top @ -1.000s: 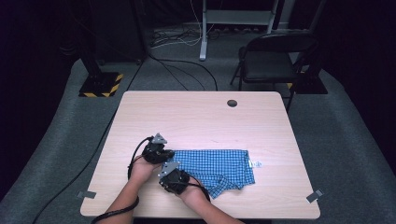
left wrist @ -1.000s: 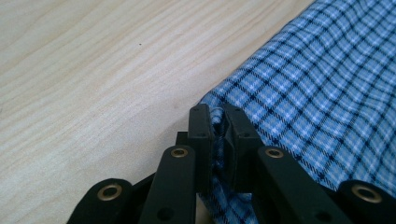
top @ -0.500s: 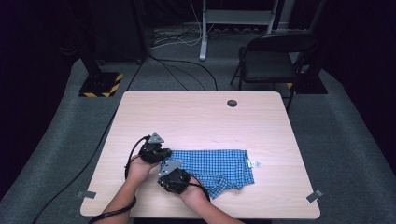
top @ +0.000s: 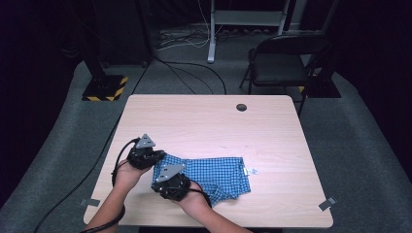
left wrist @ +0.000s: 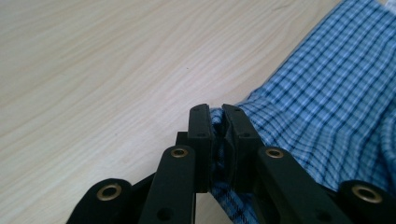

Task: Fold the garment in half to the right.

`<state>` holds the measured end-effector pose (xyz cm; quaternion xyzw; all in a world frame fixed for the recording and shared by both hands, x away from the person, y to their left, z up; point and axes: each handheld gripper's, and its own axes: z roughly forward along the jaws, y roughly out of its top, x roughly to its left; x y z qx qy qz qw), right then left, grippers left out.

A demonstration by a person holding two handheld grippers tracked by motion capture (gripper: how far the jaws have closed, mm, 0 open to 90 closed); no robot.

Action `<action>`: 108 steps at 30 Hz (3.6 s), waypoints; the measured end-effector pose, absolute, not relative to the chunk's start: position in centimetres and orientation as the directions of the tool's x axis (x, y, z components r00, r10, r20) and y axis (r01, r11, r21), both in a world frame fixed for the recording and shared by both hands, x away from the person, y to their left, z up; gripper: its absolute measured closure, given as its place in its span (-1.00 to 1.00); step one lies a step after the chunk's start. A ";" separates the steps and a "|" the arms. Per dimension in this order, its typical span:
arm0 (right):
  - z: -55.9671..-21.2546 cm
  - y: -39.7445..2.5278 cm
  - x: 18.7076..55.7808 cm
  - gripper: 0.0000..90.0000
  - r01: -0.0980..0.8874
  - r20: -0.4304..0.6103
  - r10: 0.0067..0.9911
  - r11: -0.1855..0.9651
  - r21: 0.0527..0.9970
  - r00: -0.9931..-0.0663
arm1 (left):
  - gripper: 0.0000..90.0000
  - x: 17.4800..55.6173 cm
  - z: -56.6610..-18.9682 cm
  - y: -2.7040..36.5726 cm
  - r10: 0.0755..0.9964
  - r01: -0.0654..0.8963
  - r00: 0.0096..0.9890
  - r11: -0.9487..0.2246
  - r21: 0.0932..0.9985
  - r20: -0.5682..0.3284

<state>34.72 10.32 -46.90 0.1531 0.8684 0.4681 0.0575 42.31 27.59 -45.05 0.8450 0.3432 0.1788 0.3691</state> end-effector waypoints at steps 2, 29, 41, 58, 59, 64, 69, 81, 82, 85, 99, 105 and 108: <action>-45.9 10.6 34.7 0.85 0.207 0.049 0.311 0.498 0.842 -0.949 | 0.83 41.9 -43.8 28.0 0.715 0.437 0.696 -0.497 0.750 0.068; -41.3 1.5 34.5 0.85 0.244 0.098 0.366 0.376 0.894 -0.926 | 0.81 42.9 -38.9 18.8 0.626 0.368 0.766 -0.614 0.699 0.146; -43.6 -4.5 34.4 0.93 0.320 0.153 0.446 0.329 0.889 -0.882 | 0.80 44.1 -41.0 14.4 0.608 0.393 0.785 -0.637 0.663 0.119; -46.2 -8.4 33.7 0.93 0.388 0.194 0.501 0.318 0.865 -0.843 | 0.79 45.1 -43.7 10.4 0.580 0.424 0.814 -0.644 0.637 0.044; -46.4 -8.7 33.7 0.93 0.394 0.198 0.508 0.315 0.864 -0.839 | 0.79 45.2 -44.0 10.2 0.580 0.428 0.813 -0.644 0.634 0.041; -47.4 -9.4 33.8 0.93 0.420 0.215 0.528 0.306 0.854 -0.822 | 0.78 45.6 -45.1 9.5 0.586 0.449 0.810 -0.644 0.619 0.022; -48.0 -10.1 33.8 0.93 0.434 0.225 0.537 0.302 0.849 -0.813 | 0.76 45.7 -46.0 8.8 0.580 0.454 0.815 -0.649 0.611 0.010; -49.2 -10.9 33.4 0.67 0.450 0.215 0.562 0.321 0.833 -0.799 | 0.31 45.8 -47.2 7.9 0.577 0.467 0.817 -0.649 0.601 -0.013; -49.3 -11.0 33.4 0.61 0.451 0.211 0.568 0.324 0.832 -0.796 | 0.26 45.9 -47.2 7.9 0.576 0.469 0.817 -0.645 0.603 -0.020; -49.3 -11.4 33.4 0.45 0.462 0.214 0.584 0.316 0.828 -0.783 | 0.08 45.9 -47.0 7.8 0.587 0.474 0.810 -0.633 0.611 -0.021; -47.9 -12.3 34.1 -0.16 0.471 0.196 0.630 0.304 0.828 -0.752 | -0.47 45.3 -44.7 9.1 0.604 0.457 0.797 -0.603 0.654 0.001; -47.5 -11.7 35.0 -0.35 0.458 0.181 0.609 0.336 0.823 -0.772 | -0.53 44.5 -44.5 10.5 0.591 0.441 0.806 -0.601 0.667 0.000; -47.4 -11.3 35.5 -0.42 0.441 0.159 0.594 0.365 0.820 -0.788 | -0.56 43.9 -44.7 11.2 0.582 0.434 0.813 -0.605 0.668 0.000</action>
